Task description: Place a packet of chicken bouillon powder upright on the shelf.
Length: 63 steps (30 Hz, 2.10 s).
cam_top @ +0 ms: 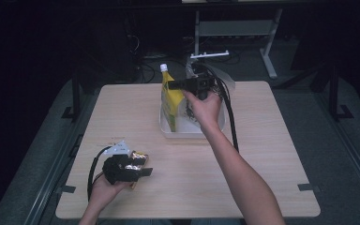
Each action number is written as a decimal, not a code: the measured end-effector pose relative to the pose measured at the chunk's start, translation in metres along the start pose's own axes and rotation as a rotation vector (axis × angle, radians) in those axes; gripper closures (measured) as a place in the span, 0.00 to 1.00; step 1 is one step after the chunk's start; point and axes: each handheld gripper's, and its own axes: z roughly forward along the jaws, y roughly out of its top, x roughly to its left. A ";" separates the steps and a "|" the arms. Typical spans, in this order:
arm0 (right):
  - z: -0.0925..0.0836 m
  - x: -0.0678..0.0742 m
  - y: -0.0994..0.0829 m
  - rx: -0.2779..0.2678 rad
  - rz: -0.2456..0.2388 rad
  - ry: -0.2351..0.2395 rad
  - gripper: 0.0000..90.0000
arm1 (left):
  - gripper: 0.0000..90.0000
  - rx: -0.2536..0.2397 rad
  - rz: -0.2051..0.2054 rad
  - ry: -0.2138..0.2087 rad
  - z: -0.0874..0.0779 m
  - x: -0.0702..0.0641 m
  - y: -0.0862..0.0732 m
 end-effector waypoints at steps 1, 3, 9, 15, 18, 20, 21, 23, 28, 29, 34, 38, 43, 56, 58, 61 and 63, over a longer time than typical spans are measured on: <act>0.002 -0.001 0.000 -0.005 0.003 -0.002 1.00 | 0.48 0.000 0.001 -0.001 0.000 0.000 0.000; 0.003 -0.001 0.001 -0.010 0.010 -0.008 1.00 | 0.49 -0.002 0.002 0.000 0.000 0.000 0.000; 0.015 -0.002 0.002 -0.030 0.017 -0.036 1.00 | 0.49 -0.002 0.002 -0.001 -0.001 0.001 0.000; 0.025 -0.006 0.001 -0.024 0.019 -0.060 1.00 | 0.49 -0.007 0.002 0.005 -0.002 0.001 -0.001; 0.028 -0.008 0.000 -0.027 0.031 -0.068 1.00 | 0.49 -0.005 0.003 0.003 -0.001 0.001 0.000; 0.030 -0.009 -0.002 -0.030 0.039 -0.067 1.00 | 0.49 -0.004 0.003 0.002 -0.001 0.000 0.000; 0.031 -0.009 -0.002 -0.034 0.043 -0.066 1.00 | 0.49 -0.005 0.003 0.001 -0.001 0.000 0.000; 0.032 -0.010 -0.003 -0.036 0.039 -0.067 1.00 | 0.49 -0.005 0.003 0.001 -0.001 0.000 0.000; 0.041 -0.011 -0.008 -0.043 0.054 -0.074 1.00 | 0.49 -0.009 0.005 0.001 -0.001 0.000 0.000; 0.042 -0.012 -0.009 -0.043 0.054 -0.075 1.00 | 0.49 -0.010 0.005 0.001 -0.002 0.000 0.000; 0.049 -0.013 -0.013 -0.054 0.067 -0.075 1.00 | 0.49 -0.012 0.006 0.001 -0.003 0.001 0.001; 0.056 -0.013 -0.016 -0.055 0.065 -0.076 0.99 | 0.49 -0.011 0.008 0.005 -0.004 0.001 0.001; 0.062 -0.012 -0.020 -0.047 0.055 -0.086 0.99 | 0.47 -0.004 0.011 0.016 -0.003 0.001 0.001; 0.062 -0.018 -0.022 -0.004 0.044 -0.120 0.85 | 0.43 0.000 0.003 0.037 -0.004 0.001 0.000; 0.060 -0.019 -0.022 0.008 0.041 -0.126 0.83 | 0.41 0.001 0.004 0.045 -0.004 0.001 0.000; 0.056 -0.018 -0.022 0.025 0.029 -0.135 0.81 | 0.40 0.005 0.005 0.055 -0.004 0.001 0.000; 0.054 -0.019 -0.022 0.034 0.027 -0.135 0.78 | 0.40 0.009 0.008 0.059 -0.004 0.001 0.000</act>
